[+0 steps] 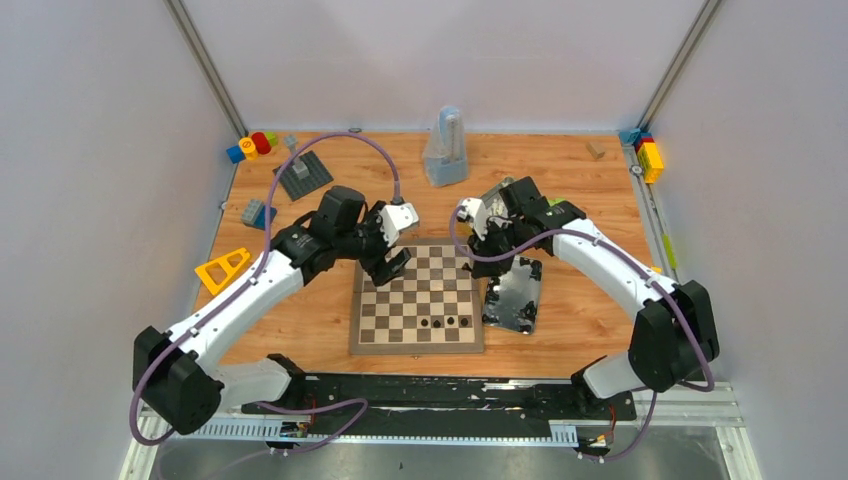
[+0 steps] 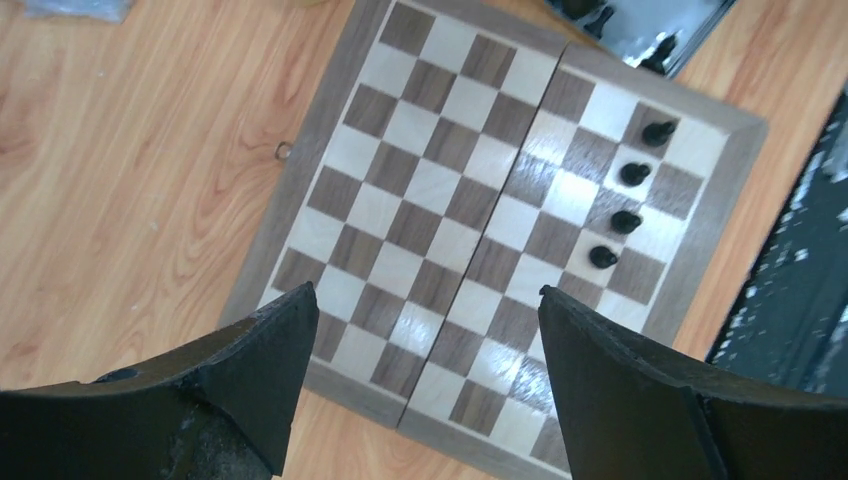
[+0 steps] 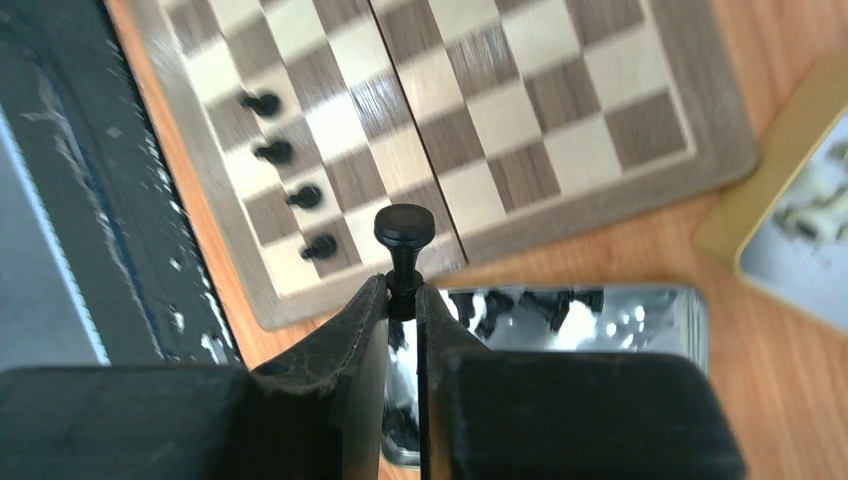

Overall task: Set up the chess pieces on the board
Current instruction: Place the chess piece on the chessboard.

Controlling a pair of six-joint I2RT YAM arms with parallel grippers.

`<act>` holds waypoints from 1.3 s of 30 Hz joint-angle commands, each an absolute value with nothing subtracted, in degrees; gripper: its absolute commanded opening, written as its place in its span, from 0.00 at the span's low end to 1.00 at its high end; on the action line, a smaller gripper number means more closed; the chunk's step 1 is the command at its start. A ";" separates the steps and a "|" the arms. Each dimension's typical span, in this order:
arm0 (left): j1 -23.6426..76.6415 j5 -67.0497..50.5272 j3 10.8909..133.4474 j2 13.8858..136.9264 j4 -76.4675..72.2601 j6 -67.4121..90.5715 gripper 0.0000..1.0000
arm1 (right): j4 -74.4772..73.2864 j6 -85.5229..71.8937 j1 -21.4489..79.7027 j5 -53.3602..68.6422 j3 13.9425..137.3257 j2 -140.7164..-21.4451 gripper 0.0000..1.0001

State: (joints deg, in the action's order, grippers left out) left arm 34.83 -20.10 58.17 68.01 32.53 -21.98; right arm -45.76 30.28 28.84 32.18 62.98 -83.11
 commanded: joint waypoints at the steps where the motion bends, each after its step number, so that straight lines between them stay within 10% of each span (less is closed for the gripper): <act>1: 30.88 -32.59 60.18 68.99 27.68 -12.12 0.88 | -44.47 27.87 28.98 43.88 69.75 -84.87 0.00; 39: 31.37 -59.02 79.71 96.38 28.44 7.12 0.56 | -38.17 21.37 29.47 48.11 72.52 -86.05 0.00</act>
State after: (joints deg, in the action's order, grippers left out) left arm 30.48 -56.99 76.69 95.57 28.05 7.42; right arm -40.77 21.98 29.15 47.18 72.34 -87.77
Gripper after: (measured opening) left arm 0.576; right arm 0.136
